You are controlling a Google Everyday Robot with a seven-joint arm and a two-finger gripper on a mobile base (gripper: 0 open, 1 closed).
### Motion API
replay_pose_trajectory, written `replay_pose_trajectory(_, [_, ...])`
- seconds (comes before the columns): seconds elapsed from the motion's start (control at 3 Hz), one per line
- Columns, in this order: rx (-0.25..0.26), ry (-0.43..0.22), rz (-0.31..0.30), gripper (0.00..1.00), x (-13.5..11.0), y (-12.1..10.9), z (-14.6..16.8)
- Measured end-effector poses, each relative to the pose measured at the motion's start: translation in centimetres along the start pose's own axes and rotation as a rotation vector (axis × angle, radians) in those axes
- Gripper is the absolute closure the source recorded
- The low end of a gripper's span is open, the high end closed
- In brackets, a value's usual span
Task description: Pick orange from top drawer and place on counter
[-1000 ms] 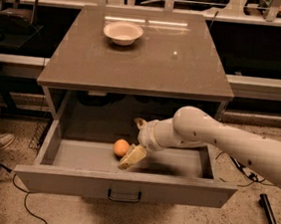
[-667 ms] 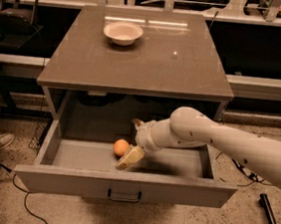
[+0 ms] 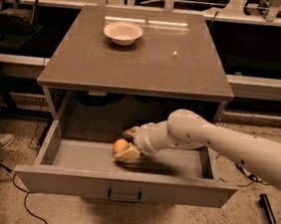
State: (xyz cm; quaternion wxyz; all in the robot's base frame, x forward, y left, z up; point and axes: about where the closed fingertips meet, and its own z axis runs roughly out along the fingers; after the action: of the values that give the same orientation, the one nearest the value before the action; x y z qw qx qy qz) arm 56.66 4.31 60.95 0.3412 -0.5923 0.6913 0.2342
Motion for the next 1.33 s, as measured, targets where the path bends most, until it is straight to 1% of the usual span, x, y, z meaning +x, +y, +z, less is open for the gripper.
replay_pose_trajectory(0.33, [0.003,-0.01,0.013,0.63,0.1,0.0,0.1])
replay_pose_trajectory(0.67, [0.034,-0.045,0.005,0.86,-0.7,-0.6,-2.2])
replay_pose_trajectory(1.0, [0.131,-0.029,-0.05,1.0,-2.1,-1.9,-8.5])
replay_pose_trajectory(1.33, [0.219,0.023,-0.102,1.0,-4.3,-2.5,-13.7])
